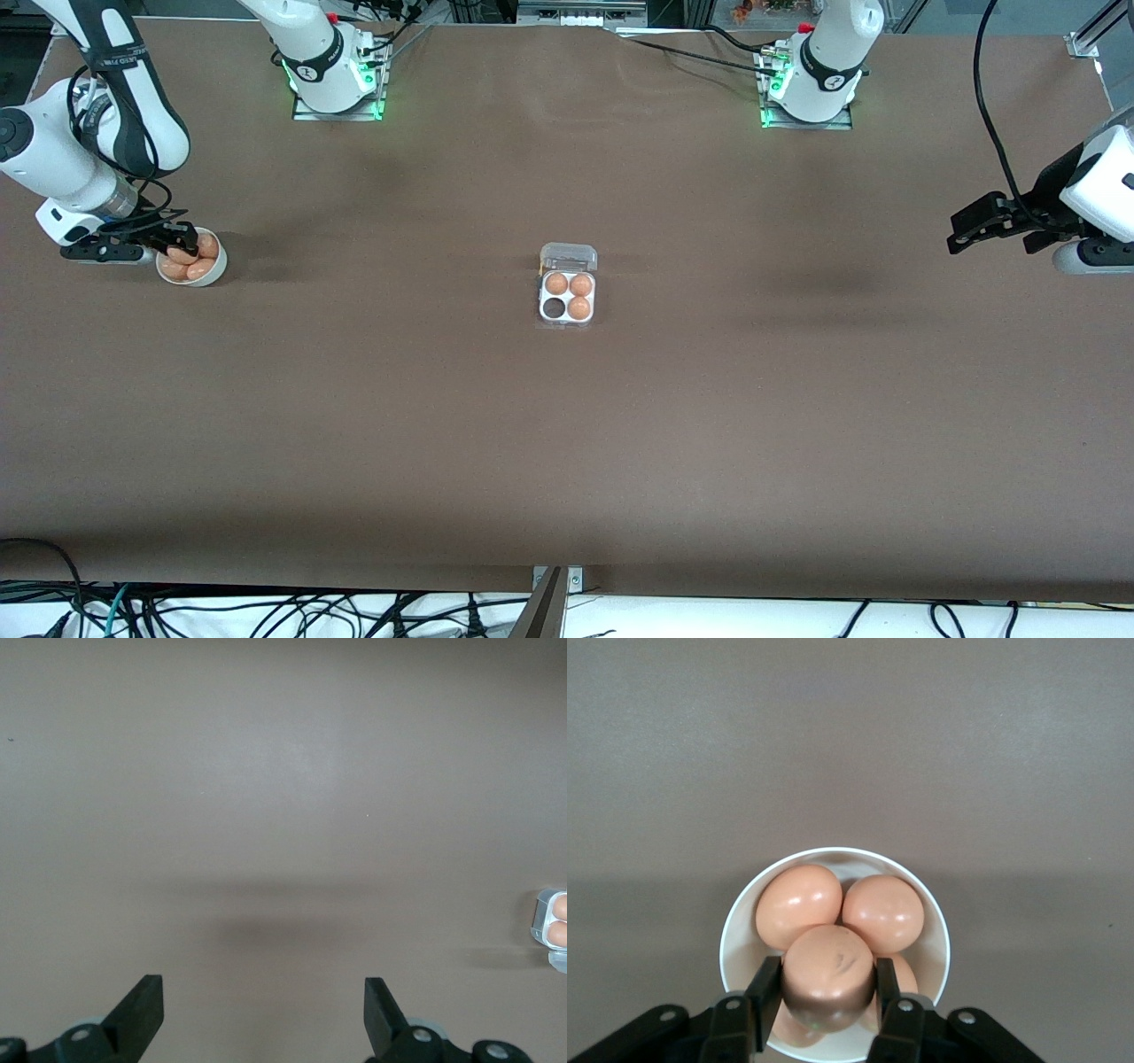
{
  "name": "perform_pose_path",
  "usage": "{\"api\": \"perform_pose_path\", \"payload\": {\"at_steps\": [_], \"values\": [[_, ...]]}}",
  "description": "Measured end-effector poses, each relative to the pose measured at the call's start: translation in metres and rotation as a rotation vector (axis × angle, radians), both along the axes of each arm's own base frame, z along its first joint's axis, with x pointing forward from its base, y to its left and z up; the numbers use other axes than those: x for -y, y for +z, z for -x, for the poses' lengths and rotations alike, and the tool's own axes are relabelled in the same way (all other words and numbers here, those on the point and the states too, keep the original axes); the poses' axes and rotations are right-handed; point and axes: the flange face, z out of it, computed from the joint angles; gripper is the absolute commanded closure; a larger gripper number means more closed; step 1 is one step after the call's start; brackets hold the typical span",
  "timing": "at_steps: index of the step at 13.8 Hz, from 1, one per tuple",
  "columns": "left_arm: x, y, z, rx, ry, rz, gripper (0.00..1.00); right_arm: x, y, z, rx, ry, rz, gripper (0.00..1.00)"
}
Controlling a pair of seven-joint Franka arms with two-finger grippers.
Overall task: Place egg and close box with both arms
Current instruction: 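Close the right gripper on one brown egg in the bowl, then lift the egg and carry it with the right gripper to the box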
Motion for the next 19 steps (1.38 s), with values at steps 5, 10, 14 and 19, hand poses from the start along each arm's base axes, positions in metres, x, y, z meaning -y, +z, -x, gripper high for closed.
{"api": "perform_pose_path", "payload": {"at_steps": [5,10,14,19], "values": [[0.0,-0.001,0.0,-0.001,0.0,0.0,0.0,-0.001,0.001,-0.002,0.003,0.003,0.001,0.78],[0.0,-0.004,-0.002,-0.006,0.0,0.0,0.0,-0.002,0.007,-0.007,0.003,0.009,-0.001,0.78],[0.0,-0.004,-0.002,-0.007,0.0,0.0,0.0,-0.001,0.021,-0.017,-0.012,0.012,-0.011,0.79],[0.0,-0.004,-0.002,-0.007,0.0,0.0,0.0,-0.005,0.037,-0.033,-0.02,0.029,-0.014,0.79]]}}
